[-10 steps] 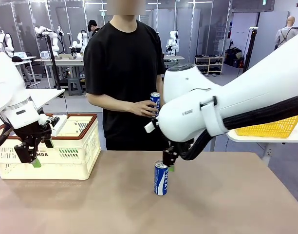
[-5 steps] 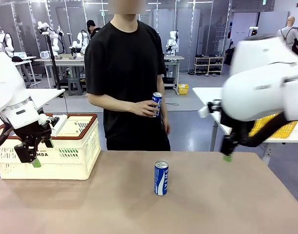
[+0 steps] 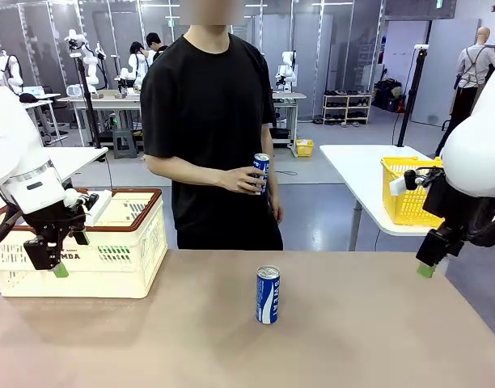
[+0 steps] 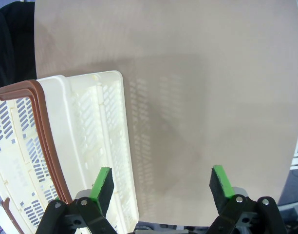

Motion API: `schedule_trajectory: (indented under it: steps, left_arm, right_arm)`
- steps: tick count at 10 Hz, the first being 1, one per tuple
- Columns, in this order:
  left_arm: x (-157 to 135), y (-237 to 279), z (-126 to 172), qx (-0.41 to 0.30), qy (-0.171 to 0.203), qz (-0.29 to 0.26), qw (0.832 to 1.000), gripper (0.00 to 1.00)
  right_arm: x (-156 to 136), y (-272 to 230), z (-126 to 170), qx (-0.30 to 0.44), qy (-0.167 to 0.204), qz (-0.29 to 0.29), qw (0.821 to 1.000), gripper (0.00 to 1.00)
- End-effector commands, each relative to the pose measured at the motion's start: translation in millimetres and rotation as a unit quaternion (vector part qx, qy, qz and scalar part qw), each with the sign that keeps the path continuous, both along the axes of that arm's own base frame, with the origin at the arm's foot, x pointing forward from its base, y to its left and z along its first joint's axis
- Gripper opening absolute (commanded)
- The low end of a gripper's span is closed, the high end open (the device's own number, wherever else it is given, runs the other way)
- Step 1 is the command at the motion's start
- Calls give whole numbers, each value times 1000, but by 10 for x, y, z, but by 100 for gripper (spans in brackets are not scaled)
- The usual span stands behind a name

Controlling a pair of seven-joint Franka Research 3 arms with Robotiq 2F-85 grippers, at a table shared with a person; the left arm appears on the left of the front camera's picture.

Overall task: Place the drinks into the Shopping basket.
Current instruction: Pick up one drink and place it into the Shopping basket.

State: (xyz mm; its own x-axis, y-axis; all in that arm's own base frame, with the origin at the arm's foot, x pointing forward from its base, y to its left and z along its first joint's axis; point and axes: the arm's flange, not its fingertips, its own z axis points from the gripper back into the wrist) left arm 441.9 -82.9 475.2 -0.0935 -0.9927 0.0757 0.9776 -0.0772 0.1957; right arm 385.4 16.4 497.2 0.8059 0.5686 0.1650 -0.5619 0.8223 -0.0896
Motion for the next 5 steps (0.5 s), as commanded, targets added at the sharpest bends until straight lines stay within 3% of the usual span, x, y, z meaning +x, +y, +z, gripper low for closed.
schedule_trajectory:
  steps: [1, 2, 5]
  left_arm:
    - [3, -7, 14, 5, -2, 2, 1000, 100]
    - [3, -7, 14, 5, -2, 2, 1000, 100]
    - [3, -7, 14, 5, -2, 2, 1000, 100]
  right_arm:
    - [-16, -13, -76, 14, -22, -4, 1000, 100]
    - [0, 0, 0, 0, 0, 0, 1000, 100]
    - [0, 0, 0, 0, 0, 0, 1000, 100]
